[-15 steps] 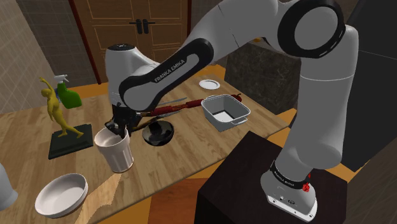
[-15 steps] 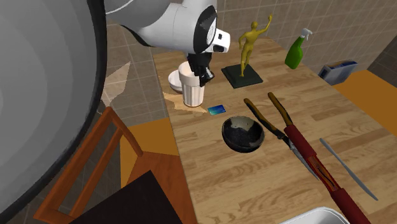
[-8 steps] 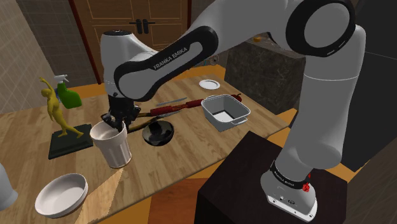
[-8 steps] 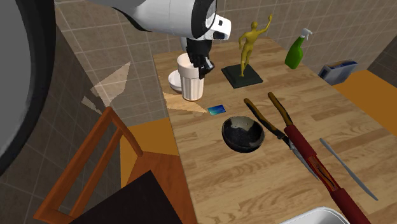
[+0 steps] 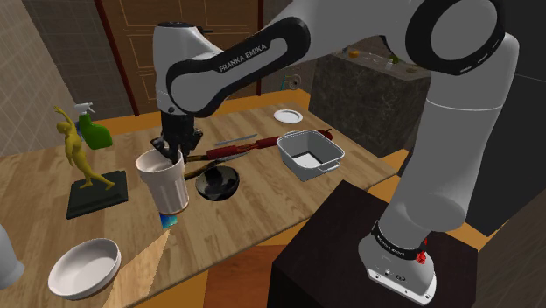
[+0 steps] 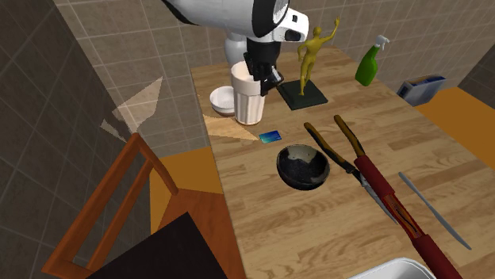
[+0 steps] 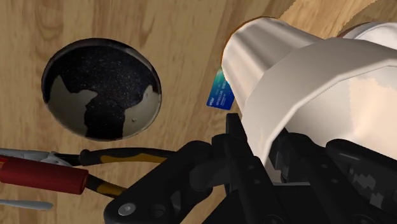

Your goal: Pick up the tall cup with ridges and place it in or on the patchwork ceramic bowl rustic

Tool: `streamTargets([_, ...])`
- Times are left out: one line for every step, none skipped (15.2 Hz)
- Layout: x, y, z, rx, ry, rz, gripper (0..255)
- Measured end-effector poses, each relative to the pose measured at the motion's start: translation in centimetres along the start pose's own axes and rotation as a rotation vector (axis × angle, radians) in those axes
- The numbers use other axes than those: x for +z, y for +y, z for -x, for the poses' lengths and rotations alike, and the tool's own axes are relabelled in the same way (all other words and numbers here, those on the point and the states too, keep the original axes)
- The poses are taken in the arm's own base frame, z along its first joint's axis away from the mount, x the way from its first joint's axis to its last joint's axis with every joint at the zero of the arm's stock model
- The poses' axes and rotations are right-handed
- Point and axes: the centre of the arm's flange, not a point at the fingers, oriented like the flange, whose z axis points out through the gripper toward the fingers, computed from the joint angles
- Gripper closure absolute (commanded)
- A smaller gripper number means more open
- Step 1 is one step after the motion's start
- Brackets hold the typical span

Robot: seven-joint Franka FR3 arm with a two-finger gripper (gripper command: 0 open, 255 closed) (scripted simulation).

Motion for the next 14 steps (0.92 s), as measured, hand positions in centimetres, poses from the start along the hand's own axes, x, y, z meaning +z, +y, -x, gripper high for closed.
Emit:
streamTargets([-0.4,1.1,-0.5,0.000,0.000,0.000,255])
streamTargets([-1.0,2.2,-0.9,0.000,0.000,0.000,255])
streamTargets([-1.5,3.4,-1.4,0.000,0.000,0.000,255])
streamTargets([-2.0,4.4,-1.7,0.000,0.000,0.000,255])
streamTargets([-2.4,5.5,-2.0,0.000,0.000,0.000,255])
streamTargets([-2.7,6.6,-2.3,0.000,0.000,0.000,255])
streamTargets([-3.1,7.9,-2.9,0.000,0.000,0.000,255])
streamTargets([-3.3,9.2,-3.3,0.000,0.000,0.000,255])
streamTargets([-4.0,10.4,-3.8,0.000,0.000,0.000,255])
streamTargets([-4.3,11.5,-4.4,0.000,0.001,-0.001,255])
streamTargets([-4.8,12.6,-4.8,0.000,0.000,0.000,255])
streamTargets([-5.2,13.8,-5.4,0.000,0.000,0.000,255])
streamTargets([-5.5,15.0,-5.8,0.000,0.000,0.000,255])
streamTargets([-5.8,16.2,-6.4,-0.001,0.000,0.000,255])
